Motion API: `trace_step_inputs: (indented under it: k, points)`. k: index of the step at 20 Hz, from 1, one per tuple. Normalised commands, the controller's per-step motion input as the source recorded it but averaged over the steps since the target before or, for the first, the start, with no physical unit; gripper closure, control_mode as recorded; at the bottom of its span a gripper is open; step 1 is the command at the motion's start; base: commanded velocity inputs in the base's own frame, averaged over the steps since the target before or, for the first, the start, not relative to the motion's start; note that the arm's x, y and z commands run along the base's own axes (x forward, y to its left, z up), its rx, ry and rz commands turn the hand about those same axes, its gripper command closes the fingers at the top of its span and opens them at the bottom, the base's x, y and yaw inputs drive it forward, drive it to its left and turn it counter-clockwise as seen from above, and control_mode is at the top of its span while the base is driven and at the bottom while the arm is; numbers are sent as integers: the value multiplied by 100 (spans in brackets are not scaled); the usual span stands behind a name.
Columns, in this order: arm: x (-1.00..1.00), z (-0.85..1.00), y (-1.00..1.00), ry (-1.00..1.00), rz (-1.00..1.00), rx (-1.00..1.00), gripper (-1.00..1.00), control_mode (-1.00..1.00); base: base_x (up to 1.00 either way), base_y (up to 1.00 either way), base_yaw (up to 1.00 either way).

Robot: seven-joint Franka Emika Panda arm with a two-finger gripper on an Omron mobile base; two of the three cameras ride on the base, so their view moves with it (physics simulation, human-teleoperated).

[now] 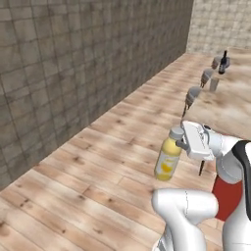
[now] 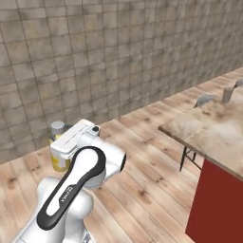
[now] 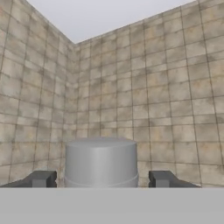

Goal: There is a wine glass and glass cup on the dining counter. Place the wine bottle next to the wine glass and the juice bottle next to the glass cup.

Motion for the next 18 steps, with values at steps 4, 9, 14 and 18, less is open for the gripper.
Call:
trace_step_inputs:
  k: [4,9,14,18]
  points:
    - [0,0,0,0,0,0,100,100,78,34,-27]
    - [0,0,0,0,0,0,100,100,79,35,-27]
    - [0,0,0,0,0,0,100,100,80,36,-27]
    - [0,0,0,0,0,0,100,100,80,37,-26]
